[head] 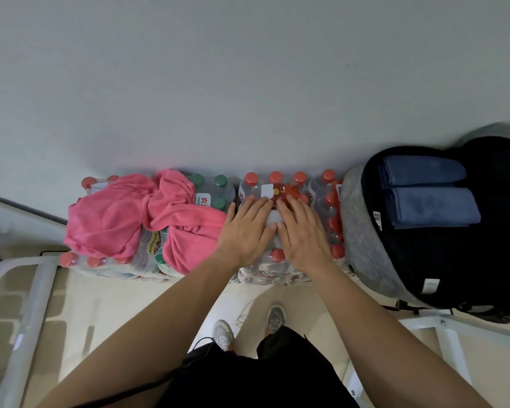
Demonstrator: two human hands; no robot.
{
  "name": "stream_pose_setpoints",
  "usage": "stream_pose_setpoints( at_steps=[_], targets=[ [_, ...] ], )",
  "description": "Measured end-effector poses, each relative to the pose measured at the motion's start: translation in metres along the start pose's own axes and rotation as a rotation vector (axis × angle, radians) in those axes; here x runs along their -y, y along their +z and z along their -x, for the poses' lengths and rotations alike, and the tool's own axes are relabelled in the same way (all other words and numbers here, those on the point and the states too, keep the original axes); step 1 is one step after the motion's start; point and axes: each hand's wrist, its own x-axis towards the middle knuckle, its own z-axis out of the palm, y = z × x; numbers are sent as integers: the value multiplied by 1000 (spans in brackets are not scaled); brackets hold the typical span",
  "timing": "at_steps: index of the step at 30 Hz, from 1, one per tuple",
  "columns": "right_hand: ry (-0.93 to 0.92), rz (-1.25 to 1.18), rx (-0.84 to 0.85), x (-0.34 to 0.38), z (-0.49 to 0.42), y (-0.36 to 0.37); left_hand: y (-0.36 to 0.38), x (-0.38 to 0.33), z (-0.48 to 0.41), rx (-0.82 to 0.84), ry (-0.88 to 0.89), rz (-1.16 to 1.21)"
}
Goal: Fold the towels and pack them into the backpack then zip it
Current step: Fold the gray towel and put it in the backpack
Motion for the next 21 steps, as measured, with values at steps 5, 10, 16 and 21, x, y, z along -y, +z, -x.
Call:
stream_pose_setpoints(
  at_steps=[5,10,16,21],
  targets=[
    [35,90,42,3,-4,5,11,6,-2,-31,-1,-43],
    [13,153,63,-1,-13,12,21,8,-7,-77,10,-140],
    [-29,144,44,-4,-13,12,18,10,-7,-53,45,-99],
    [-108,116,149,-5,-11,-7,7,17,-6,70,68,42]
  ],
)
